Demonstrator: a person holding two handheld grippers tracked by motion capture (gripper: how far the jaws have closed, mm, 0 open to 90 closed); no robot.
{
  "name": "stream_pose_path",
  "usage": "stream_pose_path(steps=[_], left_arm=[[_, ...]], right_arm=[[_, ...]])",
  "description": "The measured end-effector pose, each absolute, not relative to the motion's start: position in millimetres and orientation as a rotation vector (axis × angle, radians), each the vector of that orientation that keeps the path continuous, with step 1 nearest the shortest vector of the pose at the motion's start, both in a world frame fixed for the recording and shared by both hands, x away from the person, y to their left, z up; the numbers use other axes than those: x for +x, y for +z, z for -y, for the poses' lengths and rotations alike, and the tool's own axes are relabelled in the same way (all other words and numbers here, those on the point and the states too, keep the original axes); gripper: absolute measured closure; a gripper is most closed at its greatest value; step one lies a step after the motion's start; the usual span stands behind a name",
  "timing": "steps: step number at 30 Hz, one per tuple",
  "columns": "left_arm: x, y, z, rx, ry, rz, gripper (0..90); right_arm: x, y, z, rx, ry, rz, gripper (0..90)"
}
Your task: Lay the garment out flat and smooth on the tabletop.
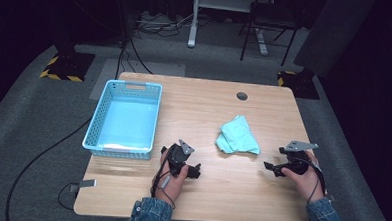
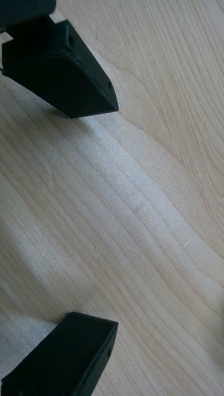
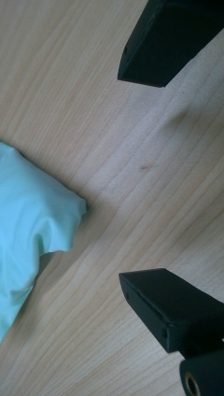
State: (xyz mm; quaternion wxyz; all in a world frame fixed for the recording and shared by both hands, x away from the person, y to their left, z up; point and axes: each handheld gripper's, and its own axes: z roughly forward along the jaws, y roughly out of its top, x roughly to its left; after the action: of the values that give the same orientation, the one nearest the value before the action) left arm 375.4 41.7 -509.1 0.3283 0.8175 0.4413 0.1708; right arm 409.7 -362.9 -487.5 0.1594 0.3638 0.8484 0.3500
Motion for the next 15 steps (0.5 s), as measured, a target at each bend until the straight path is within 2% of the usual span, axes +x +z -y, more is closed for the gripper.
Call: stream_pose_path(steps=[15], left_arm=[[375,-509,-42,2.140,0.447,-1.155,0.0]], right_arm=[[413,-460,348,0.968,1.017,-2.413,4.6]])
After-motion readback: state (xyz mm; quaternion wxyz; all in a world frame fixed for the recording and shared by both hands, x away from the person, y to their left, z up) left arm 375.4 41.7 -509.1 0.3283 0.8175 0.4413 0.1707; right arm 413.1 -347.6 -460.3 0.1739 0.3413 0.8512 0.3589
